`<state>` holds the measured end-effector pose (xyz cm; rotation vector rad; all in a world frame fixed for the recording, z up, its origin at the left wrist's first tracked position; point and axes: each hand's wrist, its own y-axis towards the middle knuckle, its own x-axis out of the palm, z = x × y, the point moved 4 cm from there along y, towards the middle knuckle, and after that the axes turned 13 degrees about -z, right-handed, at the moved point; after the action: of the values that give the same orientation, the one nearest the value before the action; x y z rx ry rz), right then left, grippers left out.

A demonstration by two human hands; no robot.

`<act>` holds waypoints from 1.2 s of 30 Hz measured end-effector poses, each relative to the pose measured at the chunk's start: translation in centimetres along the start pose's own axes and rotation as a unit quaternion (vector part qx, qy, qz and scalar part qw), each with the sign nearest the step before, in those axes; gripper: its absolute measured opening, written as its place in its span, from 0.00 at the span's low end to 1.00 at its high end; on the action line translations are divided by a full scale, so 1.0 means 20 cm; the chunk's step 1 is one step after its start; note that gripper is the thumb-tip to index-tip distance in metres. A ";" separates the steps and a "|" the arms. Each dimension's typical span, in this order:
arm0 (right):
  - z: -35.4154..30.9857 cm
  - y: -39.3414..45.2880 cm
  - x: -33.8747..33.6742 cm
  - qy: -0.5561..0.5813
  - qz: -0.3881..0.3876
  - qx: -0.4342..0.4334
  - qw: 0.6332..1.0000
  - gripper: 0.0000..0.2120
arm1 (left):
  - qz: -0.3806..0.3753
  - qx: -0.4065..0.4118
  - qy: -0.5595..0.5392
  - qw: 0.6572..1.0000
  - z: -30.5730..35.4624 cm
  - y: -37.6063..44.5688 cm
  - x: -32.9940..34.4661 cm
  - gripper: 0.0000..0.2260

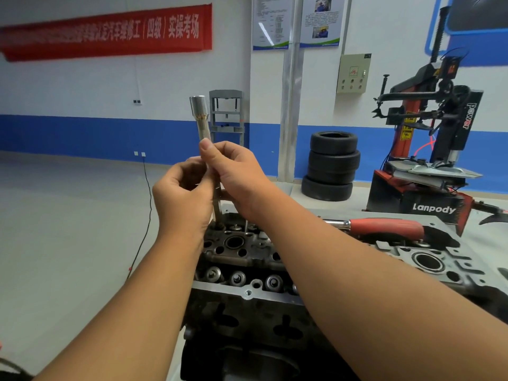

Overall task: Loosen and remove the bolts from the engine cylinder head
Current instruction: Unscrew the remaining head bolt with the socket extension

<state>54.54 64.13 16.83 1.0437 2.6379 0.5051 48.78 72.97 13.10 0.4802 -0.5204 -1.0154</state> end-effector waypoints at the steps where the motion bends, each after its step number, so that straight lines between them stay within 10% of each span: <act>1: 0.00 0.00 0.00 0.006 -0.002 0.000 1.000 0.15 | -0.007 -0.011 -0.013 1.000 -0.01 0.00 0.01 0.04; 17: -0.01 0.00 0.00 0.015 0.012 0.010 1.000 0.18 | -0.037 -0.046 -0.023 0.998 -0.01 0.01 0.02 0.15; 36: -0.01 0.00 0.01 0.010 -0.006 -0.006 1.000 0.11 | -0.008 0.008 0.034 0.999 -0.02 0.00 0.00 0.05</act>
<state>54.27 64.23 16.90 1.0245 2.6538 0.5322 48.99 73.13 12.88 0.5323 -0.4636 -1.0080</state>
